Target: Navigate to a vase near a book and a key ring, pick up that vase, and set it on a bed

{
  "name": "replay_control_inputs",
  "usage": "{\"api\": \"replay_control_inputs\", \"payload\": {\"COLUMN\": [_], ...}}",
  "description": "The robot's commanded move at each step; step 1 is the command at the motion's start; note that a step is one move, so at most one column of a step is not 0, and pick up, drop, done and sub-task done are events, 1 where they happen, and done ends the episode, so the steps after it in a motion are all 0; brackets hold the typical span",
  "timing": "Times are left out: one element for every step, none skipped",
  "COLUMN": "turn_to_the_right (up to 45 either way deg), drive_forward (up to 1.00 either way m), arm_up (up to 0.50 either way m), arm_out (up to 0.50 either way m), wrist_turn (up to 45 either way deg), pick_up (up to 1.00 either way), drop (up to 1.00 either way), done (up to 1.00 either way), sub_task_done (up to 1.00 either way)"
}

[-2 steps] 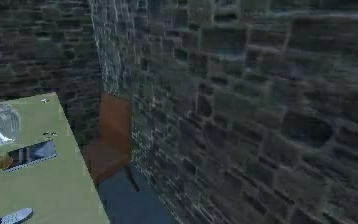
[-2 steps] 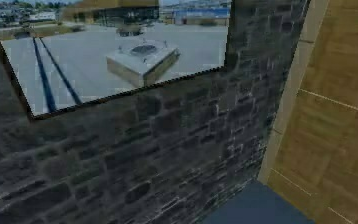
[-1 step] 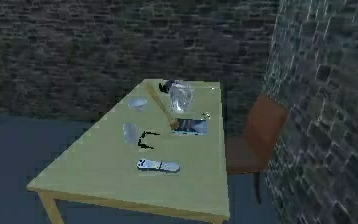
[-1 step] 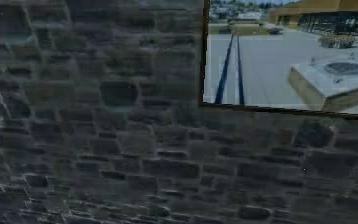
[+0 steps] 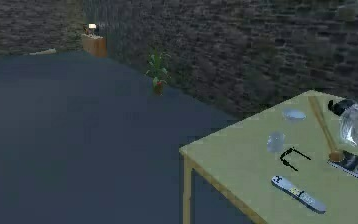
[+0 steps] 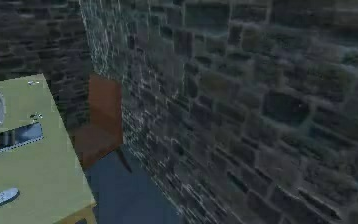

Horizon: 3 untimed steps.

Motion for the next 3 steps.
{"api": "replay_control_inputs", "payload": {"turn_to_the_right": [-33.0,0.0,27.0], "drive_forward": [0.00,0.80,0.00], "arm_up": [0.00,0.00,0.00], "arm_out": [0.00,0.00,0.00], "wrist_turn": [0.0,0.0,0.0], "pick_up": [0.00,0.00,0.00], "drop": [0.00,0.00,0.00], "done": [0.00,0.00,0.00], "sub_task_done": [0.00,0.00,0.00]}}
